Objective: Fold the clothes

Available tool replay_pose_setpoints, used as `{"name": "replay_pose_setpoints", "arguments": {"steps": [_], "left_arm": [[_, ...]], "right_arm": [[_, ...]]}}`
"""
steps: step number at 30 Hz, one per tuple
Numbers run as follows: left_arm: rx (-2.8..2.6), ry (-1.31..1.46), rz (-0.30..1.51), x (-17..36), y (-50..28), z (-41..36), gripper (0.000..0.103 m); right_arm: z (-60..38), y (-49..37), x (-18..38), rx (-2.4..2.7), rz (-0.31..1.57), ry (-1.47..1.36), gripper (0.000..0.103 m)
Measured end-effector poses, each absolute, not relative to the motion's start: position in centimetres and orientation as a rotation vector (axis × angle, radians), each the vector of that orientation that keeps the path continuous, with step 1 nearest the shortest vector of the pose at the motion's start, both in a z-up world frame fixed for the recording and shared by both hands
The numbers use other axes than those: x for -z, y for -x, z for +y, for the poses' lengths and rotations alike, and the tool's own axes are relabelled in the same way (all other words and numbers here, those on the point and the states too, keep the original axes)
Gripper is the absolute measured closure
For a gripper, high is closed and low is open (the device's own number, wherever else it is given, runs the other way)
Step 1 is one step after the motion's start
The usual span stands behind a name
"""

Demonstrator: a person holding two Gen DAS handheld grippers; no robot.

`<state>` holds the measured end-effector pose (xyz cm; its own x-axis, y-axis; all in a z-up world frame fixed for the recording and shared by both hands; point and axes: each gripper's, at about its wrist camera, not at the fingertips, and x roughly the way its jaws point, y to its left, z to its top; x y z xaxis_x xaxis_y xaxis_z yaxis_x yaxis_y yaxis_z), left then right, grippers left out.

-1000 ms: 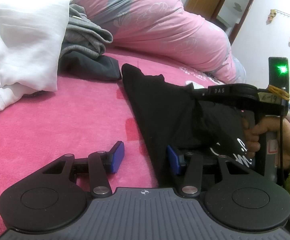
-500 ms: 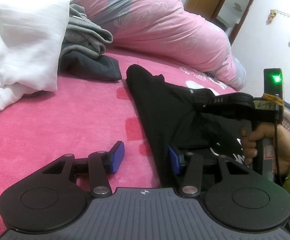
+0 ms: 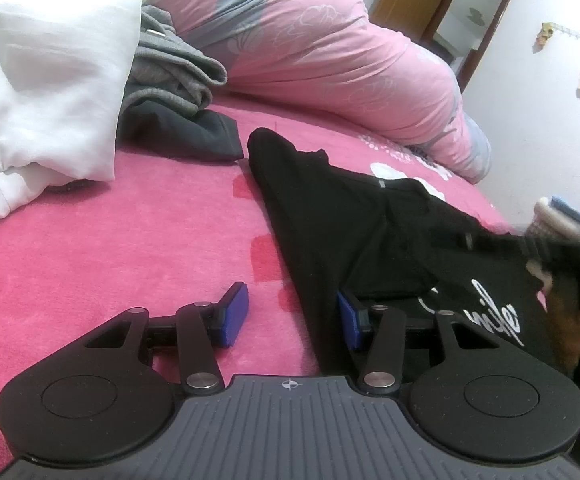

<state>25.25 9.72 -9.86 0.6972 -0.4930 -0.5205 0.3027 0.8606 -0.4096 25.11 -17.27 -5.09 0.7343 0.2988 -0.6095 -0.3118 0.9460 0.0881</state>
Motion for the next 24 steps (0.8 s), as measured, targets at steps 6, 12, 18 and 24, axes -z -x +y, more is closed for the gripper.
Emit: {"name": "replay_pose_setpoints", "arguments": {"steps": [6, 12, 18, 24], "left_arm": [[0.445, 0.347, 0.667, 9.5, -25.0, 10.6, 0.055], [0.452, 0.392, 0.666, 9.6, -25.1, 11.2, 0.055], [0.473, 0.456, 0.674, 9.8, -25.4, 11.9, 0.053], [0.495, 0.475, 0.679, 9.8, -25.5, 12.1, 0.05]], "right_arm": [[-11.7, -21.5, 6.7, -0.521, 0.581, 0.554, 0.06], [-10.4, -22.1, 7.6, -0.477, 0.55, 0.701, 0.102], [-10.7, -20.1, 6.3, -0.466, 0.512, 0.718, 0.102], [-10.2, -19.0, 7.5, -0.474, 0.56, 0.752, 0.102]]}}
